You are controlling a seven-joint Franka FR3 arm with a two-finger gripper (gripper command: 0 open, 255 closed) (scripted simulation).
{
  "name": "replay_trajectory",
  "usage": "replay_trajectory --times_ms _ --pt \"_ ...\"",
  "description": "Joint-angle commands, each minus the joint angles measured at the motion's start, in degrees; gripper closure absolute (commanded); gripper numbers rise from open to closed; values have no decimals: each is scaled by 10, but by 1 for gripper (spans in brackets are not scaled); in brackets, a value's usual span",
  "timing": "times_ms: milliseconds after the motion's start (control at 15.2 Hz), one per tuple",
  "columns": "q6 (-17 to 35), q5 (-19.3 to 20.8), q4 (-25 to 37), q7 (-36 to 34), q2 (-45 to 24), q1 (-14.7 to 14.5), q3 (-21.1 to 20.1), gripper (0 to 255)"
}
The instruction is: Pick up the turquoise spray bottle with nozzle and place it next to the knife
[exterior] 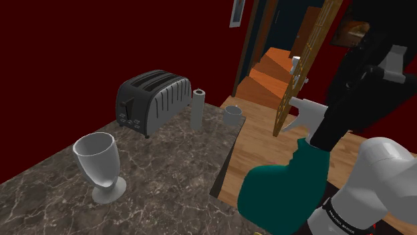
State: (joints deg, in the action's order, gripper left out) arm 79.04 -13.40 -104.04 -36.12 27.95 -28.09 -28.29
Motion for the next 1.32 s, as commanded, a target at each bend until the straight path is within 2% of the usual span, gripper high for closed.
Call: replay_trajectory --times_ms 0,1254 --pt "14 -2 -20 3 6 -1 0 255" --pt "152 -27 -200 21 51 -16 -14 255"
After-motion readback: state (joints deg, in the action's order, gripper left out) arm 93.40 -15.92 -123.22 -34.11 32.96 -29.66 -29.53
